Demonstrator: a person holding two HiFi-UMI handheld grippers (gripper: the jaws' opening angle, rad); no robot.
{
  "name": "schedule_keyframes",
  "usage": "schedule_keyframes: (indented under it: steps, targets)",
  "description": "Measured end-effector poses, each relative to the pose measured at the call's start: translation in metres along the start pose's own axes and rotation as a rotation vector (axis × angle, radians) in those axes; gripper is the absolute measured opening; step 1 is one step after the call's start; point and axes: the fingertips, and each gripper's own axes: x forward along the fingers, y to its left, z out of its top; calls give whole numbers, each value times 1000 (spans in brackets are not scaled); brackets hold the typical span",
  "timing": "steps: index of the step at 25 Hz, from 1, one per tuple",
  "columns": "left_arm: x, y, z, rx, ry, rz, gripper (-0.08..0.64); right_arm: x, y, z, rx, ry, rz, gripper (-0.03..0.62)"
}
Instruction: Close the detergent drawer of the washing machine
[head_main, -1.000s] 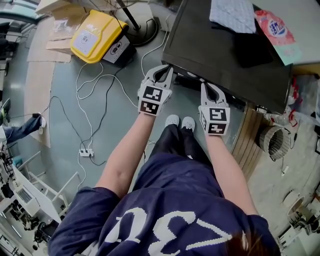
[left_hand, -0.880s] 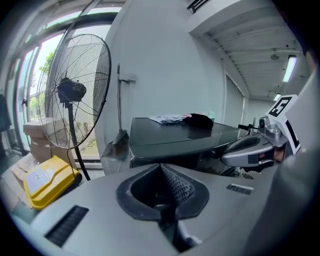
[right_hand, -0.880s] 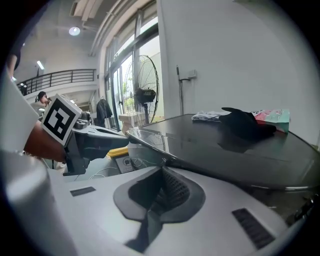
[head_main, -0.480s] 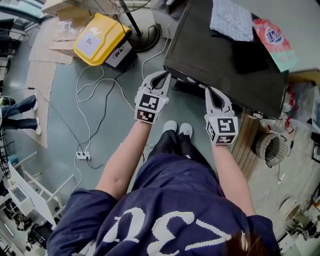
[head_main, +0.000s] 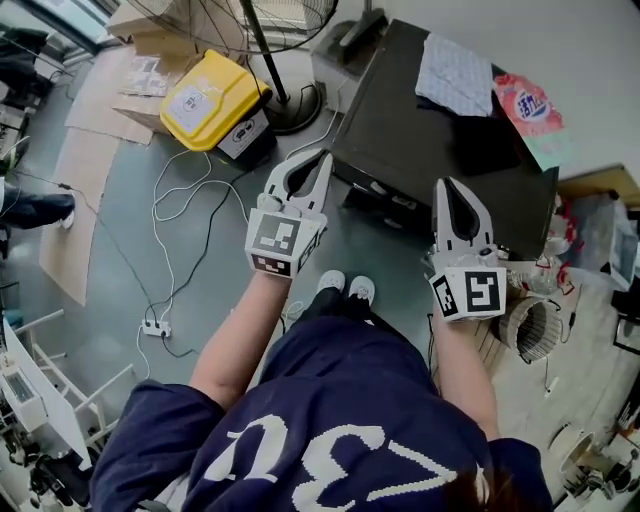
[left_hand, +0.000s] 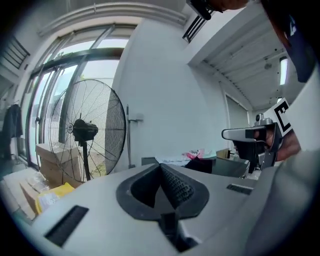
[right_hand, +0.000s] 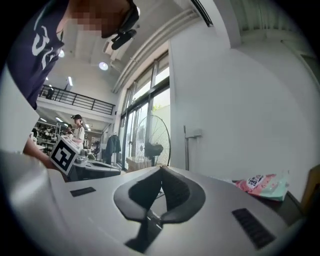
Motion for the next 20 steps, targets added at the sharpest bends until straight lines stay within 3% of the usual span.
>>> schedule_keyframes:
  steps: [4,6,8,13,20]
  targets:
    - [-21,1,42,-63,-81,21,20,-18,10,52,-149,-86,-2,14]
    - [-29,-2,58,-62,-106,26,20,-26,14,71,-172,-119,4,14]
    - [-37,-4,72,-55,-122,36,20,-34,14,86,-138,-150,-2,14]
    - [-50,-3,92,-33,-147,86,20,-48,-1,108,49,-191,-25,14]
    - [-57,-5,104,-16,-156,98,20,-58,-5,120,34,-223,-39,14]
